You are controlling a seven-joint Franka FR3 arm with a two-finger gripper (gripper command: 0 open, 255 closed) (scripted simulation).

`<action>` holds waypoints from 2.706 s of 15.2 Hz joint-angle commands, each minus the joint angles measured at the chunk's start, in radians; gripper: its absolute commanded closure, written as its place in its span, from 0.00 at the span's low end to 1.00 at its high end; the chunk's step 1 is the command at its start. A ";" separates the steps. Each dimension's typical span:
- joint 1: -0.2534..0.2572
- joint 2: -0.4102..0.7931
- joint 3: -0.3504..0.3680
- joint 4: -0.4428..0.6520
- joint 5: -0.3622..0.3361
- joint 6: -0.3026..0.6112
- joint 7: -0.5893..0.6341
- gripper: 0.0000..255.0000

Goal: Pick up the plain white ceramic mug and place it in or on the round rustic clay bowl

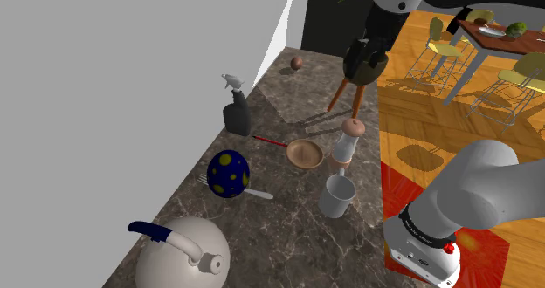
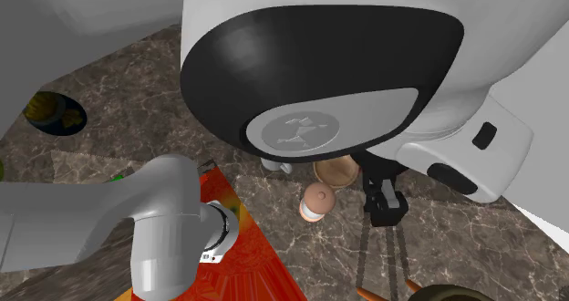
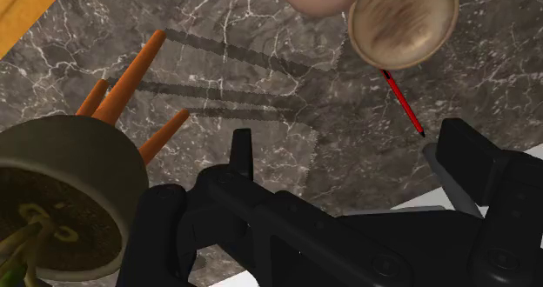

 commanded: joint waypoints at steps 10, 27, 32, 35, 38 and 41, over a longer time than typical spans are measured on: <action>0.073 -0.137 0.134 -0.262 0.116 0.098 0.159 0.00; 0.297 -0.105 0.487 -0.533 0.442 0.373 0.487 0.00; 0.298 -0.054 0.517 -0.576 0.467 0.465 0.485 0.00; 0.298 -0.035 0.527 -0.588 0.474 0.496 0.484 0.00; 0.298 -0.035 0.528 -0.588 0.474 0.496 0.484 0.00; 0.298 -0.035 0.527 -0.588 0.474 0.496 0.484 0.00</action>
